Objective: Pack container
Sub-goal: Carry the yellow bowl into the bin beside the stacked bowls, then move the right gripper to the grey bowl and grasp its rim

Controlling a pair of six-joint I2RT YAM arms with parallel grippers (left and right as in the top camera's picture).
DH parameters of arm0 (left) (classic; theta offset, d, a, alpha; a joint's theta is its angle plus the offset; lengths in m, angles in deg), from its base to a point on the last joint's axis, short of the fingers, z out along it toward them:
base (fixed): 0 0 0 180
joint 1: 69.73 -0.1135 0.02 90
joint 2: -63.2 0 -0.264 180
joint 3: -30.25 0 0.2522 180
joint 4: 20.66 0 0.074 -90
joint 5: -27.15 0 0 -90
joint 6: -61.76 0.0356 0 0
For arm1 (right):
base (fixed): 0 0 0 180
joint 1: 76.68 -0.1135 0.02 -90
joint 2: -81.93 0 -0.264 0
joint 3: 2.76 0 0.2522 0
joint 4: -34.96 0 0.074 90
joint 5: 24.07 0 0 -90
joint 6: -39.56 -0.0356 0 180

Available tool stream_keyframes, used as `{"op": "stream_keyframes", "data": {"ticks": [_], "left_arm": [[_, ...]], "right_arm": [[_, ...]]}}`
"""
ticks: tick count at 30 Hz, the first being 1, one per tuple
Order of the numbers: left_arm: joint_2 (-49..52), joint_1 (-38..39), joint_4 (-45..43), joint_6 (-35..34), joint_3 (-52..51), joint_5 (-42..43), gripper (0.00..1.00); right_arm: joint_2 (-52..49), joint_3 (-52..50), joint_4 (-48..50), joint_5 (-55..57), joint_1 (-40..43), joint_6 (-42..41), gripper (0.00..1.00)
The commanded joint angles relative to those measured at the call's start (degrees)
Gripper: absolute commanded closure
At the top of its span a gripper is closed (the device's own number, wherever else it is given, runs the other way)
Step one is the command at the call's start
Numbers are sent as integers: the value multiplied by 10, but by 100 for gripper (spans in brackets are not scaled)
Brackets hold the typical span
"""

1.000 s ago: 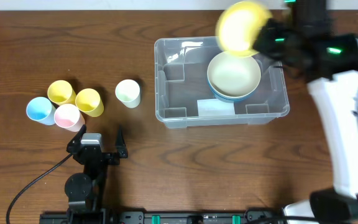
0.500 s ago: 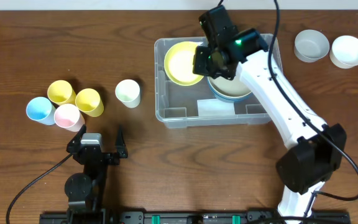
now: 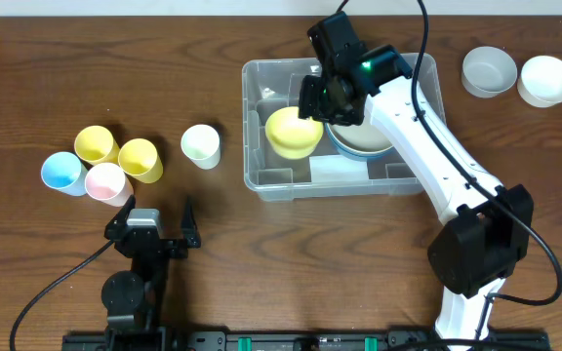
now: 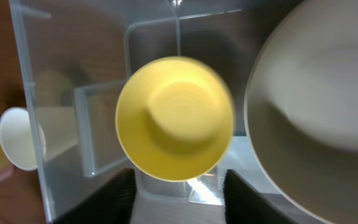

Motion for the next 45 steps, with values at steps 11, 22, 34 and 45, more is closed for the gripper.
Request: {"op": "stream_keyframes", "data": {"ticks": [11,22,34,45], "left_arm": [[-3,-3,19,8,-10,9,2],[-3,-3,19,8,-10,9,2],[-3,-3,19,8,-10,9,2],[-3,-3,19,8,-10,9,2]], "right_arm": [[9,45,-6,119,57,50,1],[0,122,-3,131,355,-14,1],[-167,122,19,-15,464,-13,5],[-258,122,26,-3,464,-32,4]]}}
